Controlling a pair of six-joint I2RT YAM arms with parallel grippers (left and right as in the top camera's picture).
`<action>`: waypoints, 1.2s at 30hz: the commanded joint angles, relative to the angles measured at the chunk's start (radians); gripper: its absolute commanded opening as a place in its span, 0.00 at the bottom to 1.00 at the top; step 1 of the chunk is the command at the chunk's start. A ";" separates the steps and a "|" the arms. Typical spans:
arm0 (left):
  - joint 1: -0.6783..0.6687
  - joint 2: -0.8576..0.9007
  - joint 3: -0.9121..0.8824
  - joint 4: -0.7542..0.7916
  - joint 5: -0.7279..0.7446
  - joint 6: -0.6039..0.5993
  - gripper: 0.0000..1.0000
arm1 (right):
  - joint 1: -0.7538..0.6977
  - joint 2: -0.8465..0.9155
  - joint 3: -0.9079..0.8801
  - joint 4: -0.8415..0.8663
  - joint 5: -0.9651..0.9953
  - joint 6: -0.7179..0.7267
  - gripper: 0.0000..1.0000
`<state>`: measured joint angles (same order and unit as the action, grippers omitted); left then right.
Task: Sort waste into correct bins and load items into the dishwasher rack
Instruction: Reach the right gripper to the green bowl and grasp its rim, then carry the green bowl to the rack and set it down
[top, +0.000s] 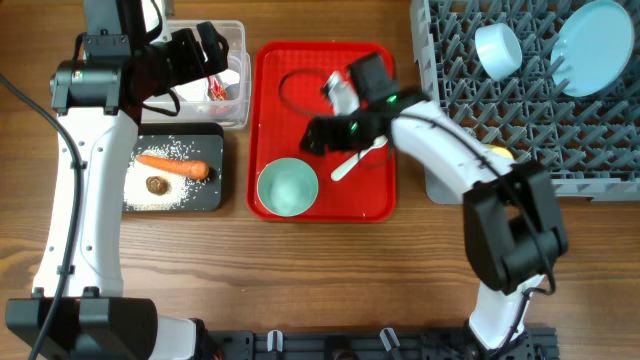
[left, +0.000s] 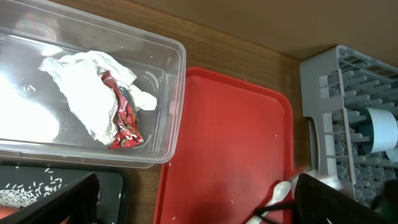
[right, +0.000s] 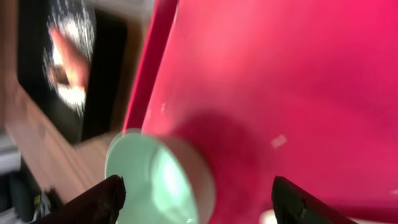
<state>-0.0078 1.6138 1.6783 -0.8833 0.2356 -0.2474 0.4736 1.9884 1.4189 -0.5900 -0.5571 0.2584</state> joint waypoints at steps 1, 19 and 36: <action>0.006 0.006 0.002 0.003 -0.002 0.003 1.00 | 0.080 0.018 -0.043 0.022 0.136 0.032 0.72; 0.006 0.006 0.002 0.003 -0.002 0.004 1.00 | 0.136 0.050 -0.044 0.083 0.262 0.056 0.27; 0.006 0.006 0.002 0.003 -0.002 0.003 1.00 | -0.029 -0.132 0.039 0.080 0.474 -0.018 0.04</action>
<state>-0.0078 1.6138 1.6783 -0.8829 0.2356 -0.2474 0.5350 1.9823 1.3872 -0.5148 -0.2260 0.2932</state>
